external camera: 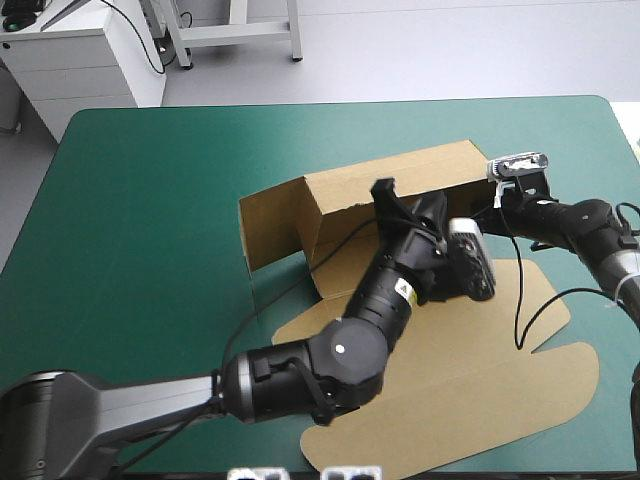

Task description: Fold the box

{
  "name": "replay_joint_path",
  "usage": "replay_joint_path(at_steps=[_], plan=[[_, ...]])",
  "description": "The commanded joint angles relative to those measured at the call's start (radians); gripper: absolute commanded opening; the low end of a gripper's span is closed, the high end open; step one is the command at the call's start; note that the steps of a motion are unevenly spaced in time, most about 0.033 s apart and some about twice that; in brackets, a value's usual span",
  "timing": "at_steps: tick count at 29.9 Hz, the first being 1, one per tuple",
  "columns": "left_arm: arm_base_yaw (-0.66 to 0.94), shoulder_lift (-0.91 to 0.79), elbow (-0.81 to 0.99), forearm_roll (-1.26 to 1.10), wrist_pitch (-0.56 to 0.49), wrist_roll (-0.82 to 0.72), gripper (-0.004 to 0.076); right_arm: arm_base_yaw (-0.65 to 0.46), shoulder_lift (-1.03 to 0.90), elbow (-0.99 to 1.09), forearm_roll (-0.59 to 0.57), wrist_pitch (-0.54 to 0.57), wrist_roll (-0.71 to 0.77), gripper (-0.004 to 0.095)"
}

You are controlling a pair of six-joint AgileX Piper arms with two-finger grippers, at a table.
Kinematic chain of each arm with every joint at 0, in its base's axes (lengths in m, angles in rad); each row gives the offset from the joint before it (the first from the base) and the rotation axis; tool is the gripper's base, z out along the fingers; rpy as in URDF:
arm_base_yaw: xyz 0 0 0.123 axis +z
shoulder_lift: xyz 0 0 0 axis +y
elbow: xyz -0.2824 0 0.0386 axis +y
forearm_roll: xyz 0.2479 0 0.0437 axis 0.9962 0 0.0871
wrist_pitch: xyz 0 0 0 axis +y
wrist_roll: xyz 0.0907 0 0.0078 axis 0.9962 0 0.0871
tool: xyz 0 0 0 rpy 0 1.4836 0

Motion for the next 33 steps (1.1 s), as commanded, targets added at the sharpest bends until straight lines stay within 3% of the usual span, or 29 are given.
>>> replay_joint_path(at_steps=[1, 9, 17, 25, 33], plan=[[0.058, -0.113, -0.079, 0.028, 0.011, -0.016, 0.0005, 0.007, -0.009, -0.079, -0.031, 0.052, 0.108, 0.0003], [0.351, -0.222, -0.162, -0.188, -0.029, 0.006, 0.0005, 0.007, -0.009, -0.267, -0.346, 0.241, 0.452, 0.0003], [0.752, -0.301, -0.174, -0.503, -0.039, 0.093, 0.0005, 0.049, -0.009, -0.387, -0.380, 0.479, 0.591, 0.0002], [1.103, -0.316, -0.157, -0.959, -0.015, 0.285, 0.0005, 0.228, 0.015, -0.402, -0.588, 0.490, 0.775, 0.0002], [1.282, -0.316, -0.090, -1.279, 0.020, 0.514, 0.0005, 0.236, 0.145, -0.513, -0.591, 0.554, 0.862, 0.0002]])
